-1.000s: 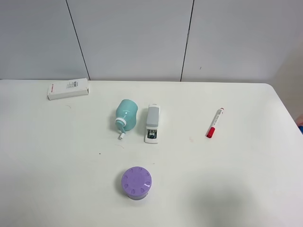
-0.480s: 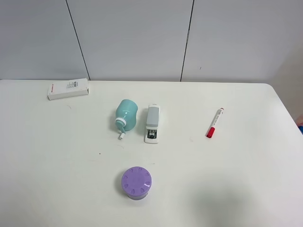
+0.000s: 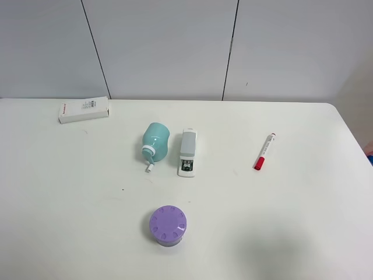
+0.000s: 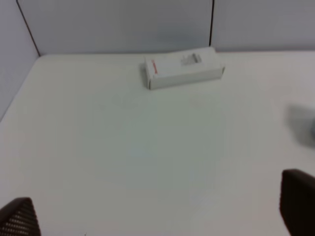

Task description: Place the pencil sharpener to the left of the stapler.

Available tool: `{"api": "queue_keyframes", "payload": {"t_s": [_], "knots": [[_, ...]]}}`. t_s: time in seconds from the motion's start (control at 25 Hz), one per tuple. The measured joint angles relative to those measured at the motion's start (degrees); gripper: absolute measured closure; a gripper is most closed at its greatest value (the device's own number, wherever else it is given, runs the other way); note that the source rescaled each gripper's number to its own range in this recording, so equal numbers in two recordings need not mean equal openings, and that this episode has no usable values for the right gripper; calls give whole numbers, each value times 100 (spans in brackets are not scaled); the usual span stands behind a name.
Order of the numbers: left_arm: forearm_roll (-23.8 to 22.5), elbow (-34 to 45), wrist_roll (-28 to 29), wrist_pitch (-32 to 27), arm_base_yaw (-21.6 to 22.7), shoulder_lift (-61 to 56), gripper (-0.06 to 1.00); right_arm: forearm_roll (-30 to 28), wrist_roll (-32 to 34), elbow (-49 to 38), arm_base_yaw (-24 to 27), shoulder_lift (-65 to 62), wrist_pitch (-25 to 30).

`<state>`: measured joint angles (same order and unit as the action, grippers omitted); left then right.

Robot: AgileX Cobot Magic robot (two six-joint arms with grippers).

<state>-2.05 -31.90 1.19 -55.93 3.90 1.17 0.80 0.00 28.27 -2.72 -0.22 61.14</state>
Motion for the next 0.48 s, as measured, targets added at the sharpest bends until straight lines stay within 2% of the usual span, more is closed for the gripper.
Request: {"api": "queue_keyframes", "payload": {"t_s": [0.2,0.48], "knots": [[0,252,0,-335,0,-150,-4,0,0,0,0,0,0],[0,276,0,-403,0,-154,-4,0,0,0,0,0,0]]}}
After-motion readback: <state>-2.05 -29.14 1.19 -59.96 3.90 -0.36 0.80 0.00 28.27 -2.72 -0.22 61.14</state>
